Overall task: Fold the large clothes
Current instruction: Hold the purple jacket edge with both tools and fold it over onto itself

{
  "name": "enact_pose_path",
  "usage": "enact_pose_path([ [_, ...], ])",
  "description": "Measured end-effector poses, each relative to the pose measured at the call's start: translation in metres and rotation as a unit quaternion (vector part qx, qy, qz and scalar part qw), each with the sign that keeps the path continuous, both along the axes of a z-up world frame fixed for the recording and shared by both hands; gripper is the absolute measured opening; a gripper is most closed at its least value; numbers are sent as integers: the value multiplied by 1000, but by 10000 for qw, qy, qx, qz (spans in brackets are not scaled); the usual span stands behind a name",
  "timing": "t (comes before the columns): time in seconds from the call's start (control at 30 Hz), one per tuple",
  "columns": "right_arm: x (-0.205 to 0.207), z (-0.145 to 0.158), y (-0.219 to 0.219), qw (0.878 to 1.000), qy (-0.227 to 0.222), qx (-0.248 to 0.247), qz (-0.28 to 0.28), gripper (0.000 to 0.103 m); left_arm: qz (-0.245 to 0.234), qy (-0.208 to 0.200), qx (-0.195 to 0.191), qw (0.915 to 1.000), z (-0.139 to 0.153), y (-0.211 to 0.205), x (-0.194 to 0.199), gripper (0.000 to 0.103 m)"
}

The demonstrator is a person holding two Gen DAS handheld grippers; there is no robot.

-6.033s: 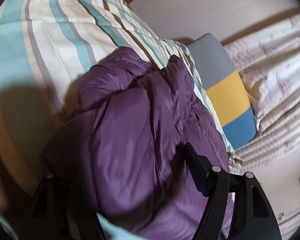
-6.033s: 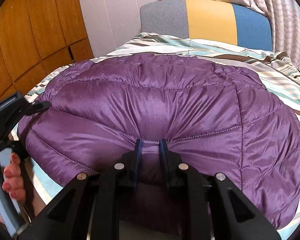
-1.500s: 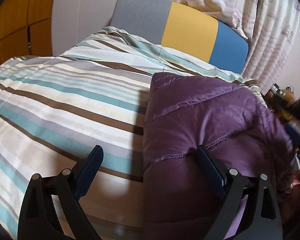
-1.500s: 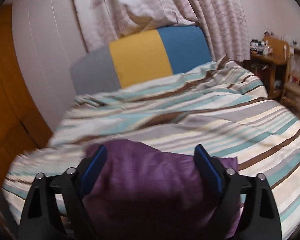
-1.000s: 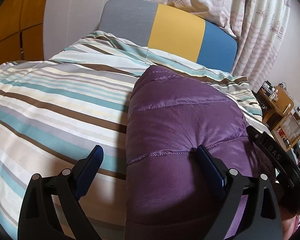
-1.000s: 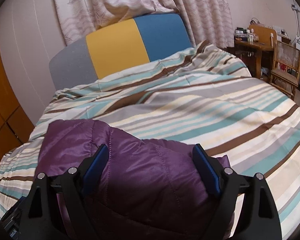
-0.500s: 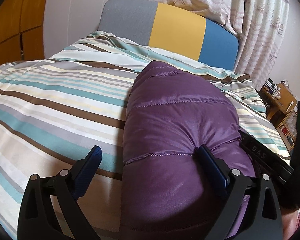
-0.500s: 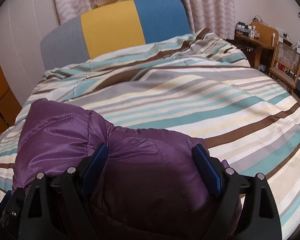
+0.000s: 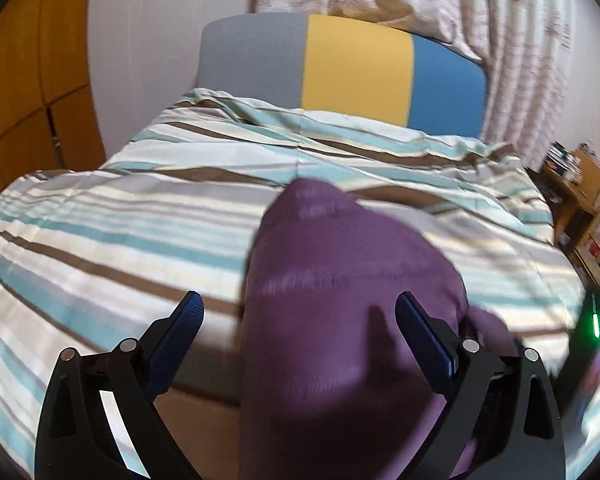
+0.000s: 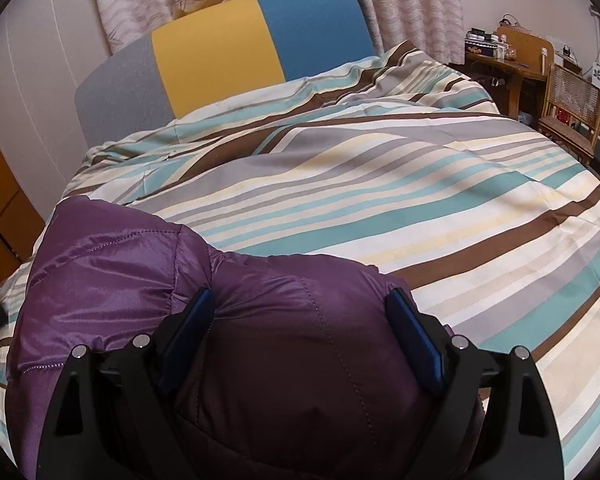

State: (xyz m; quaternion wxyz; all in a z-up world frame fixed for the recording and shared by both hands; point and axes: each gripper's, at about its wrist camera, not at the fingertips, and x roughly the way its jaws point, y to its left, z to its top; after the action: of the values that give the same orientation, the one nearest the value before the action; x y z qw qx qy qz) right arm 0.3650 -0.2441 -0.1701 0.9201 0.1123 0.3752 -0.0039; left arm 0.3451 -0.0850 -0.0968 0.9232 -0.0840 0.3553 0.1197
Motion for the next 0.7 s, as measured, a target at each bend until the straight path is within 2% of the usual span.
enact_pose_path([
  [0.1,-1,1,-1,10000,-24,39,-25,87,88,262,102,9996,-7,-2,27,96],
  [0.2,0,1,-3,9999,-23,86,-49,88,57,770,175,9969,-34,0,47,96],
  [0.3,-1,2,-2,9999,-47,98,-78,88,1,755,178,9970,-53,2,51,97],
  [0.43,-1,2,0,9999,-102,119,-63,88,-93,898,-19,9959,-73,12,60,98],
  [0.7,3,-1,4,9999,-102,25,-91,89,-127,954,-116,9953,-81,11,63,98],
])
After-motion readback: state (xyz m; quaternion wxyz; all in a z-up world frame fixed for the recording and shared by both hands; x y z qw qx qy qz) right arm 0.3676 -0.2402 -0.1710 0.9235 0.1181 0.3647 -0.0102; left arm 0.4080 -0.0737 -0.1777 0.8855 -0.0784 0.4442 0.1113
